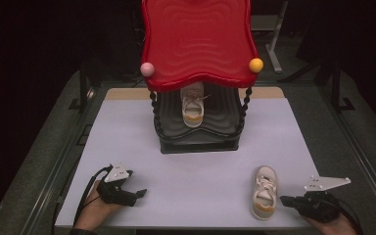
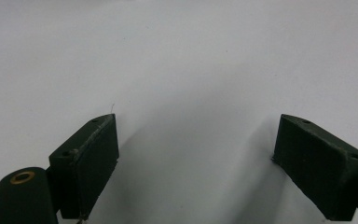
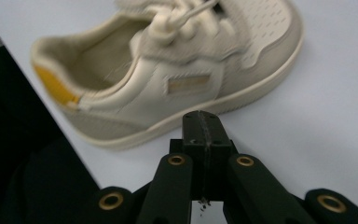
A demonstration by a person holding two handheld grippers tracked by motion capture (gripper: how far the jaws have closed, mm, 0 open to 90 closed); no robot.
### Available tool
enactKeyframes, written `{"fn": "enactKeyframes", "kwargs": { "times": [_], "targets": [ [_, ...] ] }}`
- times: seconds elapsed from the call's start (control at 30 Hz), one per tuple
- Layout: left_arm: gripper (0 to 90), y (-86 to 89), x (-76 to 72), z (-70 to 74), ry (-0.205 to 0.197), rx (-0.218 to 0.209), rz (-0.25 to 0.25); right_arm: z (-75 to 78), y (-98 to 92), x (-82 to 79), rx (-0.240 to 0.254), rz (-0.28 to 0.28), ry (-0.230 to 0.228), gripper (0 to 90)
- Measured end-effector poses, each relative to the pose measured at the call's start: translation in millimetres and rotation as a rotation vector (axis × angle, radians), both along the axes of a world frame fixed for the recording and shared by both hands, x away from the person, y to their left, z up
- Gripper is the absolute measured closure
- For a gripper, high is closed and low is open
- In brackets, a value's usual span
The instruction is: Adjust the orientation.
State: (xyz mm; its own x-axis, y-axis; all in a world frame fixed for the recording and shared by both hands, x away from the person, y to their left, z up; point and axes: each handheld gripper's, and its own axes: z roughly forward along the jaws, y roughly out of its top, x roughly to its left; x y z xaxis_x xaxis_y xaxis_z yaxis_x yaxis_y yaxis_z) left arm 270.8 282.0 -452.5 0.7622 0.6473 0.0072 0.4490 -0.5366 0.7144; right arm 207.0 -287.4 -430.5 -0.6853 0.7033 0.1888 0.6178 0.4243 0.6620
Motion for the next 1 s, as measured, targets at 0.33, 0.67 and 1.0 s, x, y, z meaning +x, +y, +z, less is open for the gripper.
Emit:
{"fn": "enactKeyframes", "kwargs": {
  "times": [0.33, 0.67, 1.0],
  "targets": [
    [13.3, 0.1, 0.2, 0.1, 0.002, 0.001, -0.001, -3.6, 21.1, 5.1, -0.016, 0.073, 0.028, 89.6],
    [13.3, 0.1, 0.2, 0.1, 0.002, 0.001, -0.001, -2.9, 51.5, 33.3, -0.039, 0.139, 0.010, 89.6],
    [13.3, 0.0, 0.2, 0.0, 0.001, -0.002, 0.001, 17.8, 48.7, 28.2, 0.053, 0.131, -0.027, 82.6]
  ]
}}
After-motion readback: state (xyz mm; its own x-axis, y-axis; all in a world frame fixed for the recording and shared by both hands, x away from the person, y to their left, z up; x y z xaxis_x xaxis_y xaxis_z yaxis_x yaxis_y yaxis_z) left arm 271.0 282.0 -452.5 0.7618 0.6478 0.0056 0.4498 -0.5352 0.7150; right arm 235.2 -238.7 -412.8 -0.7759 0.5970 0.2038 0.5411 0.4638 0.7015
